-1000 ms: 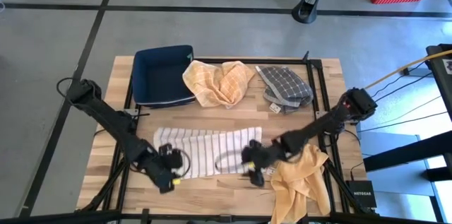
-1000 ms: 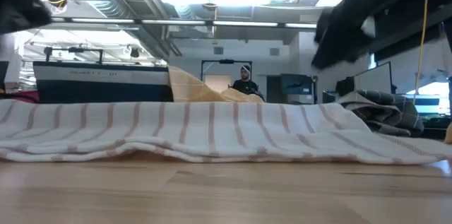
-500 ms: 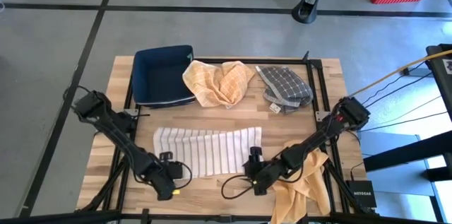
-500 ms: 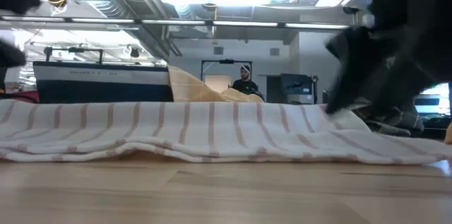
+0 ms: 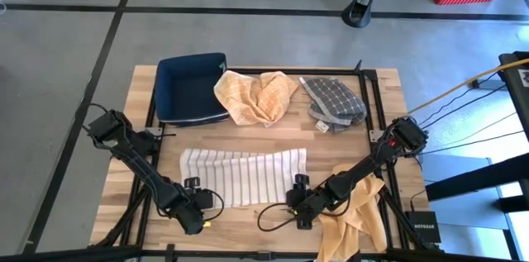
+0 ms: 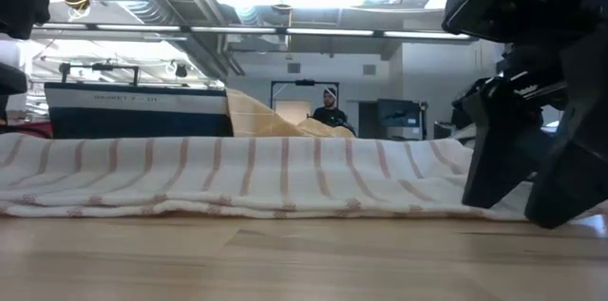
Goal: Fold towel
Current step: Fold the white towel
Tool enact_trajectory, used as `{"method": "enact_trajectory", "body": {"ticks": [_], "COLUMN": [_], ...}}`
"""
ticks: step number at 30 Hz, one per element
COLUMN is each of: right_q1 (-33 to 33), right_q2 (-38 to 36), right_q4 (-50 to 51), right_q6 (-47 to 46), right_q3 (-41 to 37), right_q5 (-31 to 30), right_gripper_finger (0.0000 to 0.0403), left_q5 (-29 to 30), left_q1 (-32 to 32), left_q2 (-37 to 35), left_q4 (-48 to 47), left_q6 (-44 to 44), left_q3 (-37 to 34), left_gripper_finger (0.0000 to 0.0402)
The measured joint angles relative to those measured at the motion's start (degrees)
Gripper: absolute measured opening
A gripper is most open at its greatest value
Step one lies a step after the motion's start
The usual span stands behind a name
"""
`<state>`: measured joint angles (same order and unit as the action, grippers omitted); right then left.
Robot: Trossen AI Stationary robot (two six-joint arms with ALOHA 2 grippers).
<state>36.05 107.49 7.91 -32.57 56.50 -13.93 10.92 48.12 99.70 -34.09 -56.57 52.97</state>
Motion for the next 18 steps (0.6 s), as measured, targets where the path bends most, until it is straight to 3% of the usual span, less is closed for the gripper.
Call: {"method": "enact_trajectory", "body": {"ticks": [10, 15, 18], "right_q1": [0.0, 0.0, 0.3], "right_q2": [-0.5, -0.6, -0.5], "right_q4": [7.0, 16.8, 15.9], "right_q6": [6.2, 7.5, 7.4], "right_q3": [3.7, 6.0, 5.4], "right_q5": [-2.6, -5.1, -4.4], "right_gripper_finger": [0.0256, 0.0256, 0.0256], "left_q5": [1.7, 2.2, 2.2], "left_q1": [0.0, 0.0, 0.0], "left_q2": [0.1, 0.1, 0.1], "left_q4": [-0.4, -0.4, -0.3], "left_q6": [1.0, 1.0, 1.1], "left_q3": [-0.1, -0.2, -0.2], "left_gripper_finger": [0.0104, 0.0091, 0.0090]}}
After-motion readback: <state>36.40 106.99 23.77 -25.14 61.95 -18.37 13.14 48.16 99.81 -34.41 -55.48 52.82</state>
